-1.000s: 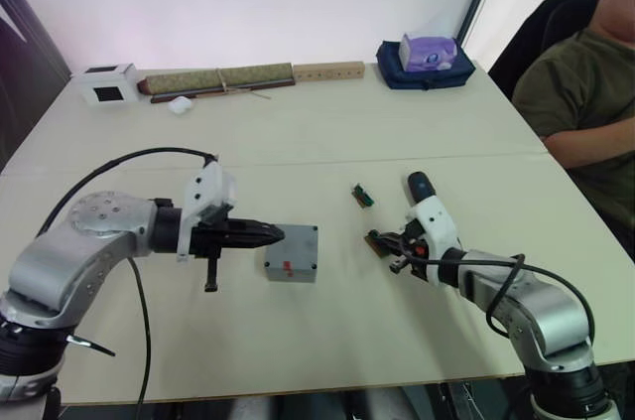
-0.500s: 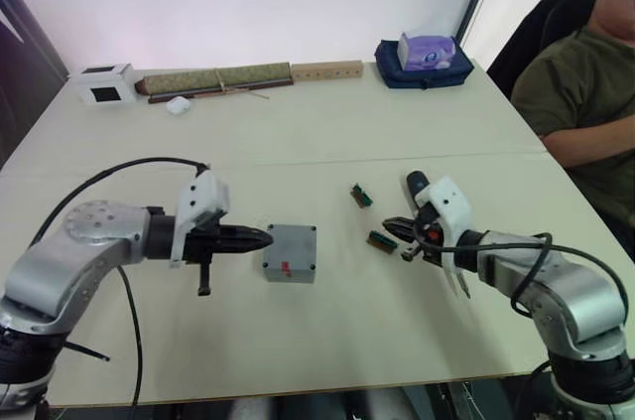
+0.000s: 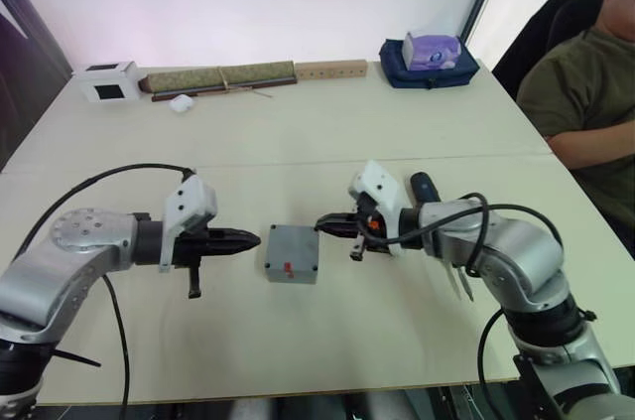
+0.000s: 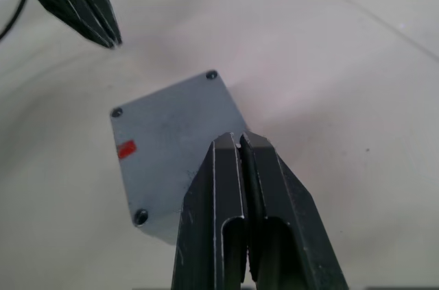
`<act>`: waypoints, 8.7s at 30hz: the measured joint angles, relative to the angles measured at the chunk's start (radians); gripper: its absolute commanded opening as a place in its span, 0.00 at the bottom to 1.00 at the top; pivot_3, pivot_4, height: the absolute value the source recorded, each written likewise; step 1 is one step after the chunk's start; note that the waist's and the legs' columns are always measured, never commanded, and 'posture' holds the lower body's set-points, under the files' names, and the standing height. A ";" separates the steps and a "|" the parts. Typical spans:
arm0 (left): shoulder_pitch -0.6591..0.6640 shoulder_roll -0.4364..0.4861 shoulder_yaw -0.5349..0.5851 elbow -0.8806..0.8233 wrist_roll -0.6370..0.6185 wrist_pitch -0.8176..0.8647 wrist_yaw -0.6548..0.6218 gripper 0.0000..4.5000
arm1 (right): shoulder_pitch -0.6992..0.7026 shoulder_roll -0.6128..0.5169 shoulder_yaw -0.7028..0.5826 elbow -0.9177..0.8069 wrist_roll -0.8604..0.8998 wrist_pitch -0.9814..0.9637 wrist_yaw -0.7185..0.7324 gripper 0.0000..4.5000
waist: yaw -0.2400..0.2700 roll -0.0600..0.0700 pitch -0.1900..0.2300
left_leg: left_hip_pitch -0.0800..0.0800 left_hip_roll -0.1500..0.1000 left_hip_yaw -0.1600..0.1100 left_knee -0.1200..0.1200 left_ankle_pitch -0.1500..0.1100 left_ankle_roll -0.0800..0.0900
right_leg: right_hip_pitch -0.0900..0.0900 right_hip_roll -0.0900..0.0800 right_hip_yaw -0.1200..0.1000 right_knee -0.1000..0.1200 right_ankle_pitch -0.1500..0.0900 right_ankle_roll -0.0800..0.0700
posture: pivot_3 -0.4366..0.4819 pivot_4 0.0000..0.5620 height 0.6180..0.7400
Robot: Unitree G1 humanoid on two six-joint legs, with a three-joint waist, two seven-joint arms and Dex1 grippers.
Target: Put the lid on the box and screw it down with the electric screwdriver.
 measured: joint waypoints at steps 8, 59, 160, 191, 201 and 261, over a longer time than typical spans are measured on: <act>0.026 0.000 0.011 -0.021 -0.002 0.004 0.020 0.00 | -0.023 0.007 0.036 0.059 -0.029 -0.054 0.020 0.01 | -0.003 0.000 0.000 | 0.000 0.001 -0.001 -0.001 0.000 0.000 | -0.001 0.001 0.000 0.001 0.000 0.000 | 0.48 0.27 1.00; 0.055 -0.002 0.016 -0.041 -0.003 0.003 0.039 0.00 | -0.041 0.015 0.101 0.125 -0.145 -0.133 0.095 0.01 | -0.003 0.000 0.000 | 0.000 0.000 -0.001 -0.001 0.000 0.000 | -0.001 0.001 0.000 0.001 0.000 0.001 | 0.48 0.27 1.00; -0.181 -0.092 -0.207 0.193 0.176 -0.172 -0.120 0.00 | -0.117 0.244 -0.292 0.135 -0.030 -0.338 -0.032 0.41 | -0.001 0.007 0.005 | -0.016 0.000 0.000 0.011 0.000 0.000 | -0.016 0.002 0.001 0.010 0.002 0.003 | 0.48 0.27 1.00; -0.232 -0.200 -0.285 0.298 0.243 -0.213 -0.131 0.00 | 0.163 0.277 -0.097 0.067 -0.122 -0.646 -0.035 0.41 | -0.002 0.007 0.005 | -0.014 0.000 -0.001 0.013 0.000 0.000 | -0.016 0.002 0.001 0.016 0.002 0.003 | 0.48 0.27 1.00; -0.232 -0.199 -0.286 0.298 0.245 -0.213 -0.130 0.00 | 0.184 0.267 -0.081 0.078 -0.159 -0.716 -0.012 0.41 | -0.002 0.007 0.005 | -0.014 0.000 -0.001 0.013 0.000 0.000 | -0.015 0.002 0.001 0.016 0.002 0.003 | 0.48 0.27 1.00; -0.213 -0.221 -0.326 0.294 0.323 -0.226 -0.129 0.00 | 0.194 0.288 -0.068 0.165 -0.149 -0.725 -0.031 0.41 | -0.002 0.006 -0.031 | 0.019 0.000 0.000 -0.004 0.000 0.000 | 0.016 0.001 0.002 0.000 -0.004 -0.006 | 0.48 0.27 1.00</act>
